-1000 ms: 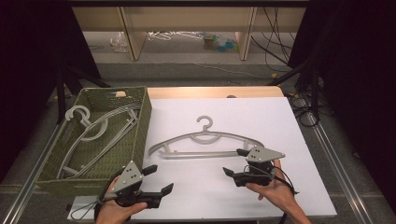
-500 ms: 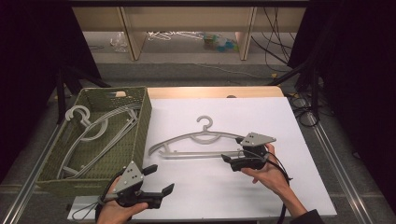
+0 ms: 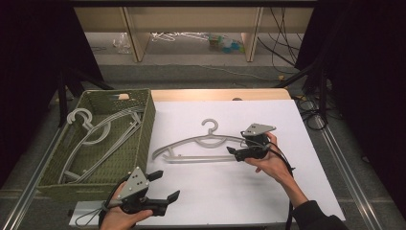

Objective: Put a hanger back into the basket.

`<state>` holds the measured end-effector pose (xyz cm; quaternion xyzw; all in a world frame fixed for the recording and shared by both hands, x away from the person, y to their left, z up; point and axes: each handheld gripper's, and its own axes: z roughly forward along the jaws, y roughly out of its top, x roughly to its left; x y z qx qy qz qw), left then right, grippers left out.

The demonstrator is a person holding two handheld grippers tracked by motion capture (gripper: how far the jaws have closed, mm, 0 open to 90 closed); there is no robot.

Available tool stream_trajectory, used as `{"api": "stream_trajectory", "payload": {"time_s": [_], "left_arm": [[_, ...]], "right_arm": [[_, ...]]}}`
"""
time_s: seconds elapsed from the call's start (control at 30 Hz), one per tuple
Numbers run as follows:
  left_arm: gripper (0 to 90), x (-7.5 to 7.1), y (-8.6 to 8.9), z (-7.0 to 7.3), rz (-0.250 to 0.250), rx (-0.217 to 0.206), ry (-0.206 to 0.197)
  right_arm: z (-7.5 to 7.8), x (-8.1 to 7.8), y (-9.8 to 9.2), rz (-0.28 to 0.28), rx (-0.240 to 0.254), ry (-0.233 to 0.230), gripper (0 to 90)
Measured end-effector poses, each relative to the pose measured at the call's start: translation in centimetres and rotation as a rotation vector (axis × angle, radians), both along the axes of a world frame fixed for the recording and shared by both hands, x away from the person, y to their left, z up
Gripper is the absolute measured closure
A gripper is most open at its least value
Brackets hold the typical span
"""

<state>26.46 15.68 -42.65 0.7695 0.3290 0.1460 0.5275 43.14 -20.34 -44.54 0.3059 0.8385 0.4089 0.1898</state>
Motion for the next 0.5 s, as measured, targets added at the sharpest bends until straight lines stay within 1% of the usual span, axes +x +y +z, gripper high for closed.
{"api": "stream_trajectory", "payload": {"time_s": [0.07, 0.1, 0.13, 0.17, 0.2, 0.27, 0.3, 0.33, 0.37, 0.4, 0.43, 0.5], "left_arm": [[16.5, -0.1, 0.0, 0.0, -0.008, 0.002, -0.002], [16.5, -0.1, 0.1, 0.0, -0.01, 0.008, -0.011], [16.5, -0.2, 0.0, -0.1, -0.002, -0.003, -0.005], [16.5, -0.1, 0.0, -0.1, -0.004, -0.008, -0.008], [16.5, -0.2, 0.0, 0.0, -0.003, -0.005, -0.005], [16.6, -0.1, 0.0, -0.1, -0.007, 0.002, -0.002], [16.6, -0.1, 0.0, -0.1, -0.007, 0.004, -0.002], [16.6, -0.1, 0.0, -0.2, -0.009, 0.003, -0.001], [16.6, 0.0, 0.0, -0.2, -0.007, 0.005, 0.0], [16.6, -0.1, 0.0, -0.2, -0.008, 0.007, 0.002], [16.6, 0.0, 0.0, -0.3, -0.012, 0.008, 0.001], [16.7, 0.0, 0.0, -0.3, -0.01, 0.005, 0.004]], "right_arm": [[-0.3, 1.0, 0.1, 0.004, 0.0, 0.004, 21.7], [-0.4, 1.2, 0.1, -0.006, -0.002, 0.01, 21.7], [-0.6, 1.7, 0.2, 0.0, -0.031, 0.02, 21.3], [-0.6, 2.0, 0.3, 0.006, -0.058, 0.023, 21.3], [-0.6, 2.2, 0.4, -0.005, -0.062, 0.023, 21.4], [-0.6, 2.9, 0.7, -0.004, -0.068, 0.038, 22.9], [-0.6, 3.3, 0.8, 0.004, -0.085, 0.044, 23.9], [-0.8, 3.7, 0.9, 0.001, -0.091, 0.036, 26.2], [-0.9, 4.2, 0.8, 0.01, -0.103, 0.062, 28.7], [-1.2, 4.5, 1.0, -0.003, -0.099, 0.059, 28.7], [-1.4, 4.8, 1.0, -0.006, -0.112, 0.068, 28.7], [-1.7, 5.3, 0.9, -0.01, -0.116, 0.087, 30.8]]}}
